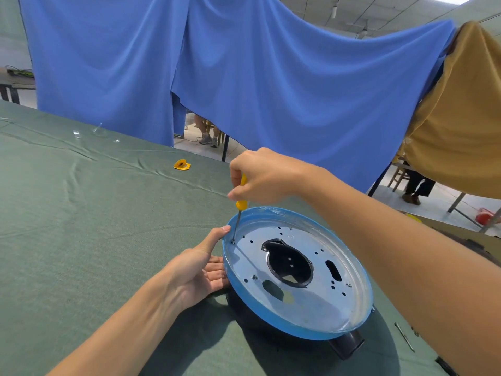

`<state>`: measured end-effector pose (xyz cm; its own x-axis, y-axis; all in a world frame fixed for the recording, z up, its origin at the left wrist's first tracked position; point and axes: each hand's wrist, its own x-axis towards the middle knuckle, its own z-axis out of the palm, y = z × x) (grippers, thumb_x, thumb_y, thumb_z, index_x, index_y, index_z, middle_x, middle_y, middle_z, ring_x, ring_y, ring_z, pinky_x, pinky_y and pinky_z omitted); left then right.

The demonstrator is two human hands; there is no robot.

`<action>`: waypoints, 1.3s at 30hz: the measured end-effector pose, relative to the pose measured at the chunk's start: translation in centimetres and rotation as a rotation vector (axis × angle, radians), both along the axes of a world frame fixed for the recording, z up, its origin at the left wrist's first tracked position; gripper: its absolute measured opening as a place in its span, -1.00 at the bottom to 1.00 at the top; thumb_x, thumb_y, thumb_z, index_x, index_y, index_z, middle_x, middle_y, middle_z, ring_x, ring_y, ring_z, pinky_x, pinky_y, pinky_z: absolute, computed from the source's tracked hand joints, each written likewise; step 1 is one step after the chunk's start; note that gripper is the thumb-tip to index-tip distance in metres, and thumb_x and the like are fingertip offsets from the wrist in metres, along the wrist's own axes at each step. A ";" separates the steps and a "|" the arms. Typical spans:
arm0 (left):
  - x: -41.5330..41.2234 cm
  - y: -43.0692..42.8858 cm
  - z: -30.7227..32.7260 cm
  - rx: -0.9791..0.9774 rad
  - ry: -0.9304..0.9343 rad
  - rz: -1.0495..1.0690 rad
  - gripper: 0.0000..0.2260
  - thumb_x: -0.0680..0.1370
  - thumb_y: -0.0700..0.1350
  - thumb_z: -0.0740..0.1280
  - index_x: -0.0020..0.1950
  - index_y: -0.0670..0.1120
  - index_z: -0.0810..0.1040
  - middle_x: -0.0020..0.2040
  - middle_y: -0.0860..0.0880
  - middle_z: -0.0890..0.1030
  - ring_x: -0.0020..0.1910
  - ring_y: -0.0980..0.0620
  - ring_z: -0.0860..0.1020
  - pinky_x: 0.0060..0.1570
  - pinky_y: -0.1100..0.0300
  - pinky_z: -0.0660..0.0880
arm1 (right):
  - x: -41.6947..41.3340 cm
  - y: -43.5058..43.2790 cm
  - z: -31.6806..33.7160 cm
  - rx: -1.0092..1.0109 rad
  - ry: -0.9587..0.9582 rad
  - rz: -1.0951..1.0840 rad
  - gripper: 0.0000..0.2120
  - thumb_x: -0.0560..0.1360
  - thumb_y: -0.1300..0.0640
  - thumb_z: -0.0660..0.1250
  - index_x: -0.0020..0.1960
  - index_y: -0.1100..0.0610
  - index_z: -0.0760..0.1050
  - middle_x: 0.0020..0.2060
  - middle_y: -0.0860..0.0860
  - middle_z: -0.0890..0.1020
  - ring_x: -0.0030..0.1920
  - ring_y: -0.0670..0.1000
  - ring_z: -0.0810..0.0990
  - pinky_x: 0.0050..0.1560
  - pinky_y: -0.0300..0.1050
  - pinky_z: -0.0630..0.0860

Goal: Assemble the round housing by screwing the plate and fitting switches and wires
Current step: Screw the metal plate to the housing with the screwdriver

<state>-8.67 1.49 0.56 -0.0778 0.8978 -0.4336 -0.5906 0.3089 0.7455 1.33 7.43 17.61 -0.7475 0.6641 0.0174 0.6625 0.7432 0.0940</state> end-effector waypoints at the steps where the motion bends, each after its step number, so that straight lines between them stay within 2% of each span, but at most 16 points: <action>1: 0.0 0.0 0.0 0.001 0.005 -0.001 -0.21 0.08 0.10 0.58 0.12 -0.38 0.49 -0.04 -0.31 0.69 -0.14 -0.19 0.70 -0.32 0.06 0.64 | -0.1 0.1 -0.4 0.038 0.024 -0.026 -0.75 0.54 -0.05 0.30 -0.06 0.15 0.52 -0.20 0.07 0.58 -0.14 0.10 0.56 -0.33 -0.14 0.40; 5: 0.1 -0.2 0.2 0.003 0.003 -0.003 -0.24 0.11 0.10 0.57 0.10 -0.38 0.49 -0.05 -0.31 0.69 -0.08 -0.21 0.70 -0.29 0.04 0.65 | -0.1 0.3 -0.4 0.024 0.005 -0.139 -0.65 0.53 -0.24 0.25 -0.11 0.07 0.42 -0.24 -0.02 0.51 -0.21 0.04 0.54 -0.40 -0.17 0.34; 7: 0.1 -0.2 0.3 0.004 0.003 -0.002 -0.27 0.13 0.09 0.57 0.09 -0.37 0.49 -0.07 -0.30 0.69 -0.13 -0.20 0.71 -0.33 0.05 0.65 | 0.0 0.0 0.3 -0.071 -0.043 -0.136 -0.69 0.52 -0.17 0.29 0.05 0.06 0.43 -0.17 -0.02 0.56 -0.33 -0.04 0.56 -0.54 -0.28 0.34; 9: 0.1 -0.3 0.3 0.001 0.004 0.000 -0.29 0.15 0.09 0.56 0.09 -0.37 0.48 -0.09 -0.30 0.69 -0.17 -0.19 0.71 -0.34 0.06 0.64 | 0.1 0.1 0.6 -0.085 -0.030 -0.092 -0.74 0.53 -0.03 0.33 0.13 0.10 0.45 -0.10 0.03 0.59 -0.32 -0.03 0.58 -0.55 -0.31 0.32; 12: 0.1 -0.3 0.4 0.001 0.002 -0.001 -0.30 0.17 0.08 0.56 0.09 -0.38 0.48 -0.11 -0.30 0.69 -0.16 -0.19 0.71 -0.35 0.06 0.64 | 0.0 0.3 -0.1 0.008 0.038 -0.078 -0.81 0.52 0.04 0.32 -0.02 0.17 0.54 -0.12 0.10 0.60 -0.16 0.07 0.57 -0.41 -0.18 0.34; 14: 0.1 -0.3 0.5 0.004 0.003 0.002 -0.30 0.16 0.08 0.56 0.08 -0.38 0.48 -0.11 -0.30 0.69 -0.15 -0.20 0.71 -0.33 0.05 0.64 | 0.0 0.5 -0.7 0.030 0.050 -0.137 -0.84 0.52 0.07 0.26 -0.19 0.13 0.45 -0.24 0.07 0.52 -0.17 0.13 0.53 -0.37 -0.13 0.32; 16: 0.2 -0.3 0.5 0.006 0.004 0.007 -0.32 0.17 0.08 0.56 0.06 -0.37 0.48 -0.11 -0.30 0.69 -0.14 -0.20 0.71 -0.32 0.05 0.65 | 0.2 0.5 -0.7 0.030 0.020 -0.175 -0.73 0.55 -0.05 0.25 -0.24 0.07 0.37 -0.29 0.02 0.46 -0.23 0.08 0.48 -0.39 -0.13 0.28; 18: 0.1 -0.3 0.4 0.003 0.005 0.006 -0.32 0.18 0.08 0.56 0.07 -0.37 0.48 -0.11 -0.30 0.69 -0.14 -0.20 0.71 -0.32 0.04 0.65 | 0.5 0.1 -0.2 -0.010 -0.044 -0.164 -0.71 0.54 -0.15 0.26 -0.07 0.09 0.47 -0.20 0.01 0.53 -0.24 -0.02 0.49 -0.41 -0.16 0.29; 20: 0.1 -0.3 0.4 0.003 0.006 0.003 -0.31 0.18 0.08 0.56 0.08 -0.38 0.48 -0.10 -0.31 0.69 -0.12 -0.21 0.71 -0.32 0.04 0.65 | 0.7 -0.2 0.3 -0.058 -0.079 -0.140 -0.69 0.53 -0.04 0.30 0.13 0.16 0.50 -0.04 0.07 0.60 -0.13 0.05 0.57 -0.42 -0.20 0.32; 23: 0.1 -0.3 0.4 0.005 0.011 0.005 -0.30 0.17 0.09 0.56 0.08 -0.38 0.48 -0.09 -0.31 0.69 -0.13 -0.20 0.71 -0.32 0.05 0.65 | 0.6 -0.2 0.1 -0.005 0.012 -0.082 -0.77 0.52 0.03 0.33 0.07 0.17 0.54 -0.03 0.12 0.60 -0.05 0.10 0.57 -0.41 -0.17 0.33; 27: 0.1 -0.3 0.3 0.009 0.014 0.004 -0.29 0.17 0.10 0.56 0.08 -0.38 0.47 -0.09 -0.31 0.69 -0.09 -0.21 0.70 -0.26 0.03 0.65 | 0.3 0.0 -1.1 0.057 0.109 -0.129 -0.71 0.57 -0.11 0.26 -0.08 0.12 0.41 -0.24 0.03 0.47 -0.15 0.11 0.48 -0.35 -0.09 0.31; 30: 0.1 -0.3 0.3 0.009 0.012 0.002 -0.29 0.17 0.10 0.55 0.08 -0.38 0.48 -0.07 -0.31 0.69 -0.07 -0.22 0.70 -0.22 0.01 0.65 | 0.4 -0.4 -0.3 -0.065 0.019 -0.162 -0.66 0.53 -0.17 0.28 0.09 0.07 0.35 -0.18 -0.03 0.47 -0.13 0.04 0.50 -0.35 -0.12 0.35; 32: 0.1 -0.2 0.3 0.008 0.014 0.008 -0.32 0.19 0.09 0.55 0.07 -0.37 0.48 -0.09 -0.31 0.69 -0.07 -0.22 0.70 -0.20 0.01 0.63 | 0.5 -0.5 0.4 -0.146 -0.010 -0.135 -0.69 0.52 -0.02 0.30 0.20 0.06 0.36 -0.07 -0.01 0.55 -0.15 0.02 0.58 -0.38 -0.16 0.41; 35: 0.1 -0.2 0.3 0.008 0.014 0.010 -0.33 0.21 0.09 0.55 0.06 -0.38 0.48 -0.09 -0.31 0.69 -0.07 -0.23 0.70 -0.13 -0.03 0.62 | 0.4 -0.3 0.3 -0.099 0.076 -0.074 -0.80 0.51 0.13 0.32 0.12 0.08 0.42 -0.06 0.04 0.57 -0.20 0.01 0.60 -0.45 -0.23 0.42; 37: 0.1 -0.2 0.2 0.012 0.012 0.013 -0.33 0.20 0.09 0.55 0.05 -0.38 0.47 -0.09 -0.31 0.69 -0.07 -0.23 0.70 -0.11 -0.04 0.62 | 0.2 -0.1 -0.4 0.052 0.096 -0.047 -0.86 0.56 0.07 0.29 0.03 0.12 0.41 -0.05 0.07 0.52 -0.09 0.09 0.55 -0.34 -0.11 0.40; 39: 0.1 -0.2 0.2 0.015 0.010 0.008 -0.31 0.19 0.09 0.55 0.07 -0.38 0.47 -0.08 -0.32 0.69 -0.07 -0.23 0.70 -0.11 -0.04 0.62 | 0.1 -0.1 -1.2 0.150 0.090 -0.067 -0.78 0.62 -0.01 0.22 -0.10 0.12 0.36 -0.19 0.05 0.44 -0.15 0.13 0.47 -0.31 -0.06 0.33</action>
<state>-8.60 1.26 0.76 -0.0891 0.9034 -0.4195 -0.5854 0.2933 0.7558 1.41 7.38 16.37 -0.6929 0.6970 0.1845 0.7205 0.6795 0.1386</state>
